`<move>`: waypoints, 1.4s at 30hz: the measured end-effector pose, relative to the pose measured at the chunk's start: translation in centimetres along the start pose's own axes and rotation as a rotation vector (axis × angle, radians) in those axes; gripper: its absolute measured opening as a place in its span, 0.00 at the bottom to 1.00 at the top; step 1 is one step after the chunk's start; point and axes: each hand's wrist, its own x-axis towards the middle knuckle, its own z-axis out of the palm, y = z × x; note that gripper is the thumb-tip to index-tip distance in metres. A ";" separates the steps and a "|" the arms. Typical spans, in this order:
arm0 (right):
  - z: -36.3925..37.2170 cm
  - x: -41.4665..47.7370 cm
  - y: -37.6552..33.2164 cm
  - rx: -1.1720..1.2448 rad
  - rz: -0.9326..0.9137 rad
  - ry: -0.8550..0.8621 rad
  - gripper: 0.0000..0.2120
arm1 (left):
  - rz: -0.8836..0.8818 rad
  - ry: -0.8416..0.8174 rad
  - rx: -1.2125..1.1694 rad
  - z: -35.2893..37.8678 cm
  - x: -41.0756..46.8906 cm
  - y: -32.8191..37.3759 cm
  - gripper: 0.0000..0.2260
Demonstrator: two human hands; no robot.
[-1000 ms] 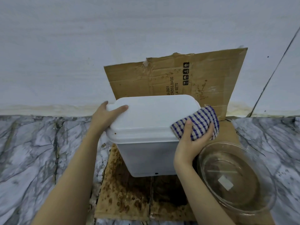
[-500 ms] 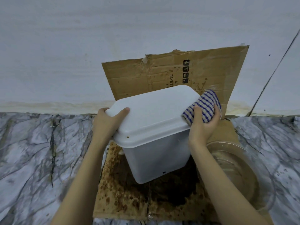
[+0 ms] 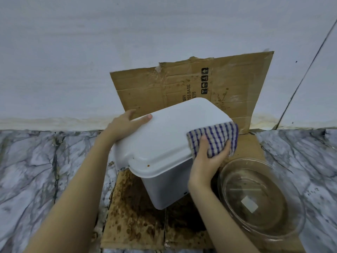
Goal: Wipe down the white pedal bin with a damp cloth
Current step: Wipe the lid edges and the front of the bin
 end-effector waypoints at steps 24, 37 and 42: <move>0.6 5.1 -1.8 -0.005 0.028 -0.245 0.36 | -0.099 0.103 -0.607 4.3 -3.3 3.2 0.27; -0.1 11.0 -4.1 -0.141 0.103 -0.496 0.30 | -0.174 0.140 -0.871 8.0 -5.7 5.0 0.37; -1.6 10.8 -2.8 -0.158 0.066 -0.491 0.29 | -0.151 0.173 -0.802 10.3 -5.1 3.2 0.41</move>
